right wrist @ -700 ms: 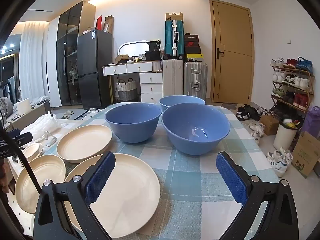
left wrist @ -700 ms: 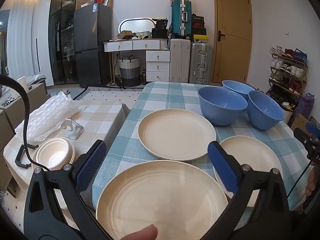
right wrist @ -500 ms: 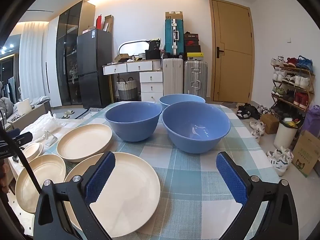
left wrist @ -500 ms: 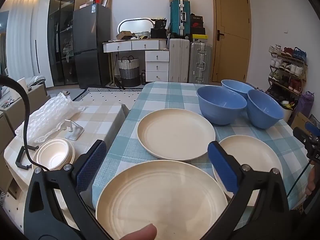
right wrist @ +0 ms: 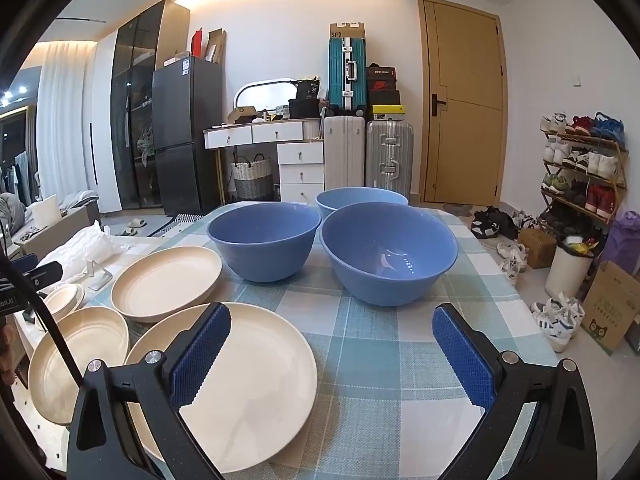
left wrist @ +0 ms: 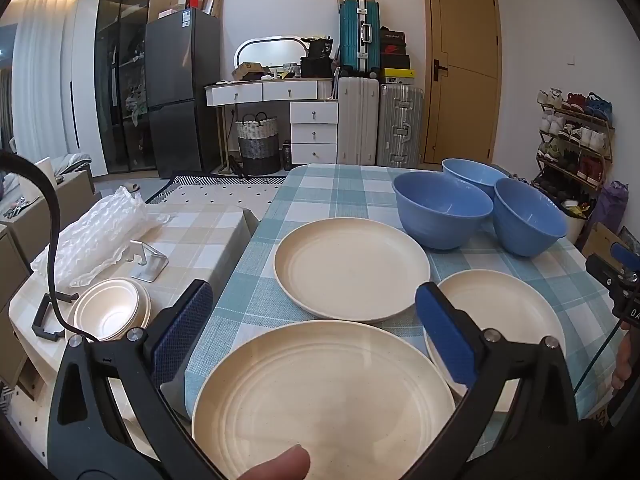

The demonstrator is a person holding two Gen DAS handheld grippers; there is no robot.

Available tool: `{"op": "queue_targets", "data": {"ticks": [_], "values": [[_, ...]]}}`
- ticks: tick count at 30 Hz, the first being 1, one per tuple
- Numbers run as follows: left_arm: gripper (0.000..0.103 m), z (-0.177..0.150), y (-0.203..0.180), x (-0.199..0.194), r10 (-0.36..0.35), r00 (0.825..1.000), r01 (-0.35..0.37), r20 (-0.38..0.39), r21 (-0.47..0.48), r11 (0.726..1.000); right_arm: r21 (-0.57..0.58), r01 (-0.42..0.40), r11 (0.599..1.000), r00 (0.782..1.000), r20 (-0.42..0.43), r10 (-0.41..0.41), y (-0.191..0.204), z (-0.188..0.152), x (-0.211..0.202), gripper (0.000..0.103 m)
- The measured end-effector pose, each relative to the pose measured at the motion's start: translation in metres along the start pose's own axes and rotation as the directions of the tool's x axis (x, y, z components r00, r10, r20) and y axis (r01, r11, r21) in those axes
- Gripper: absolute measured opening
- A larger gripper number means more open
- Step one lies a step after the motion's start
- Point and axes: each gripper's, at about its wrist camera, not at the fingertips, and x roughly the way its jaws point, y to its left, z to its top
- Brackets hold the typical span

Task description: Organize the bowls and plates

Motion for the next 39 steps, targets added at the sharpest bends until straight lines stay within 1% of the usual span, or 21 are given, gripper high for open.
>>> {"op": "queue_targets", "data": {"ticks": [39], "values": [[0.101,0.0000,-0.0004,-0.0001,0.002,1.000,-0.002,0.000,0.005,1.000,-0.003,0.012,1.000,1.000,0.007,-0.012,-0.0007,0.0031,-0.0052,0.103]]}}
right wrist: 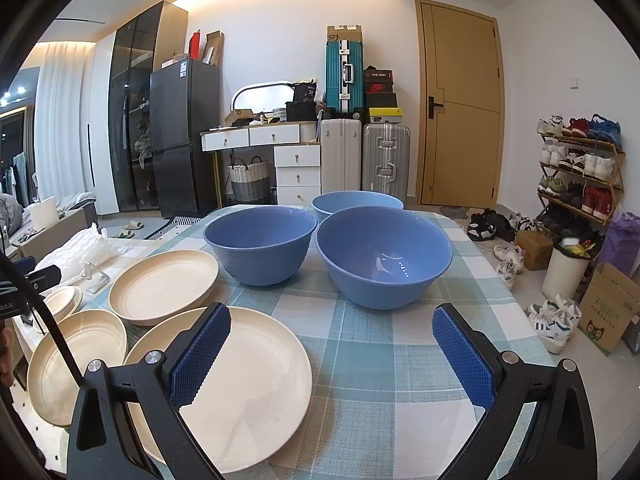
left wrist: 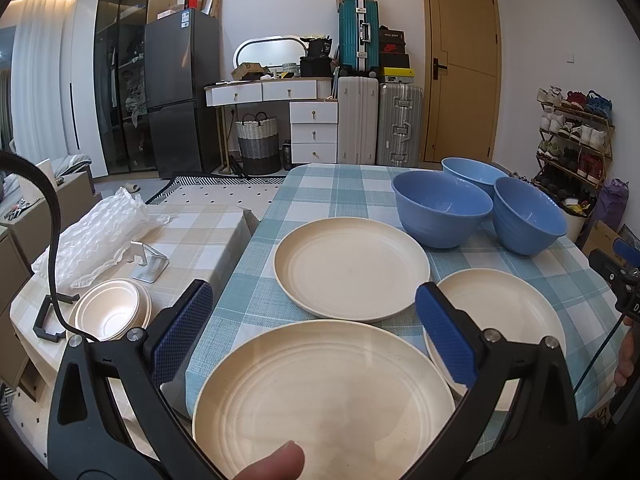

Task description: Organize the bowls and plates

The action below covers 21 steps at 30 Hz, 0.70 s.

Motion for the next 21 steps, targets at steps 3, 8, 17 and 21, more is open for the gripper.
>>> {"op": "queue_targets", "data": {"ticks": [3,8,17,21], "values": [[0.101,0.0000,-0.0001,0.0000,-0.001,1.000,0.001,0.000,0.000,1.000,0.000,0.000,1.000,1.000,0.001,0.000,-0.0002,-0.0002,-0.0001,0.103],[0.101,-0.0001,0.0000,0.0000,0.000,1.000,0.000,-0.001,0.000,1.000,0.001,0.000,1.000,1.000,0.000,0.000,0.0003,-0.0005,0.0005,0.103],[0.101,0.0001,-0.0001,0.0001,0.001,1.000,-0.001,-0.001,0.000,1.000,0.000,-0.003,1.000,1.000,-0.001,0.003,0.0000,-0.0001,0.0006,0.103],[0.101,-0.0004,-0.0024,-0.0015,0.004,1.000,-0.004,-0.003,-0.003,1.000,-0.003,-0.020,1.000,1.000,-0.005,0.020,0.0016,0.0024,0.0030,0.103]]}}
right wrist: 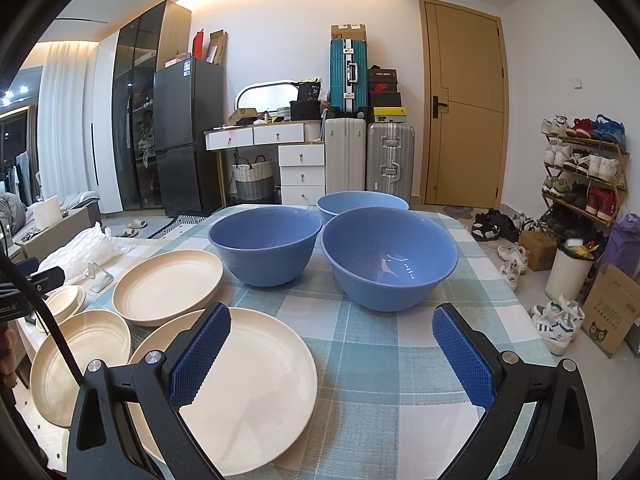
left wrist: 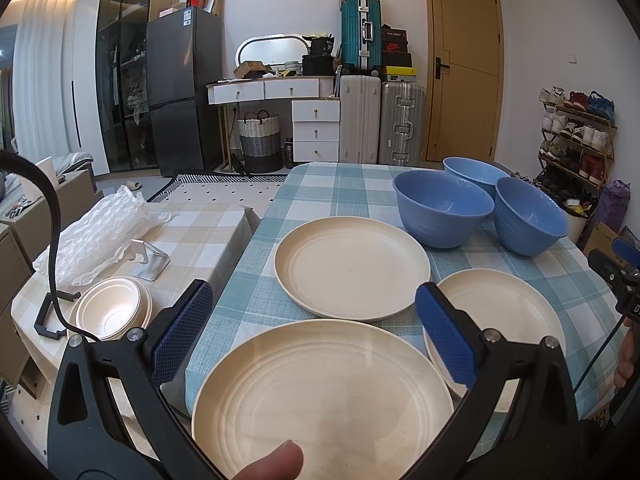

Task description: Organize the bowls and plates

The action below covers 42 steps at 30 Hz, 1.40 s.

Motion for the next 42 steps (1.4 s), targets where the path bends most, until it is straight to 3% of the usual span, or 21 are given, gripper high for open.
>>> {"op": "queue_targets", "data": {"ticks": [8,22,35,42], "values": [[0.101,0.006,-0.001,-0.014,0.006,1.000,-0.006,0.004,0.005,1.000,-0.036,-0.035,0.999,0.999,0.004,0.036,0.013,0.005,0.001,0.103],[0.101,0.026,0.022,-0.004,0.015,1.000,-0.015,-0.008,-0.014,1.000,-0.110,-0.134,0.985,0.991,-0.028,0.132,0.051,0.018,0.017,0.103],[0.101,0.040,0.057,0.020,0.022,0.998,-0.024,-0.067,-0.025,0.999,-0.129,-0.243,0.961,0.966,-0.126,0.227,0.083,0.034,0.050,0.103],[0.101,0.045,0.070,0.038,0.003,0.994,-0.005,-0.106,-0.018,1.000,-0.135,-0.318,0.938,0.937,-0.193,0.290,0.107,0.048,0.072,0.103]]}}
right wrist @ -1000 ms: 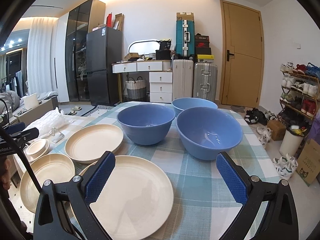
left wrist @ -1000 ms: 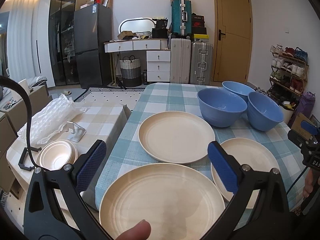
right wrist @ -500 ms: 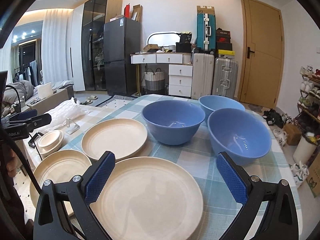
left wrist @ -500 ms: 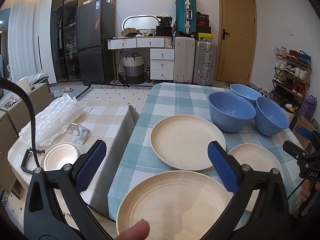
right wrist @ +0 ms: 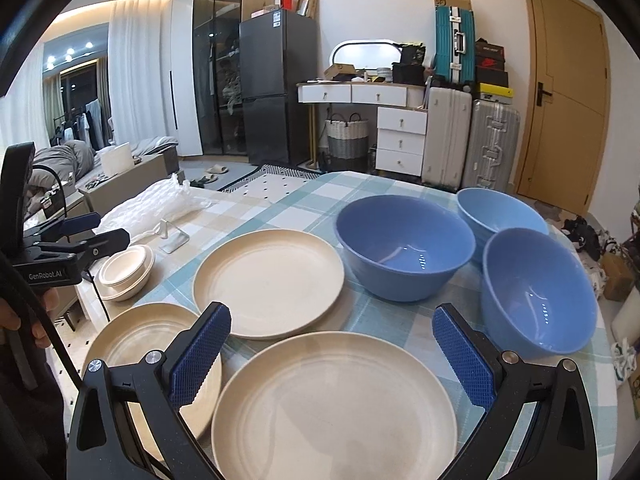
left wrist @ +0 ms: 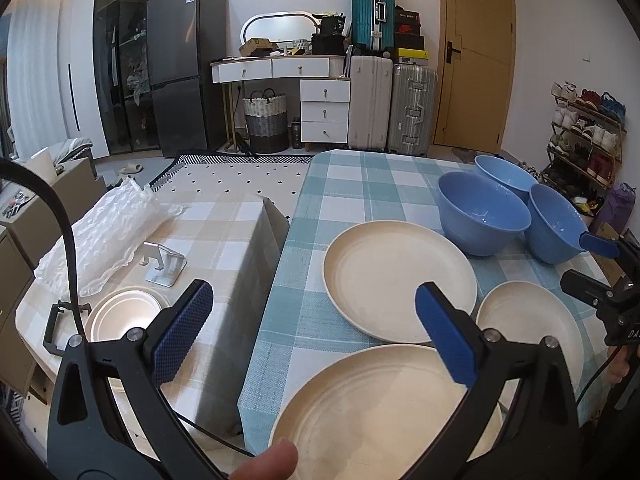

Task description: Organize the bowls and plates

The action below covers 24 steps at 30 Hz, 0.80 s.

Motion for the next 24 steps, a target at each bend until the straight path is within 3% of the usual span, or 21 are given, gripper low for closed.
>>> {"op": "queue_targets", "data": {"ticks": [13,18,24], "values": [[0.101,0.014,0.012,0.045,-0.048,0.994,0.050,-0.095,0.017,0.999,0.033,-0.058,0.998,0.992,-0.112,0.061,0.003,0.022,0.043,0.103],[0.101,0.014,0.010,0.068,-0.088,0.984,0.093,-0.154,0.022,0.995,0.020,-0.030,0.999,0.984,-0.175,0.034,0.002,0.026,0.062,0.103],[0.101,0.016,0.013,0.094,-0.118,0.971,0.121,-0.209,0.004,0.993,0.035,-0.055,0.998,0.972,-0.228,0.061,0.000,0.031,0.081,0.103]]}}
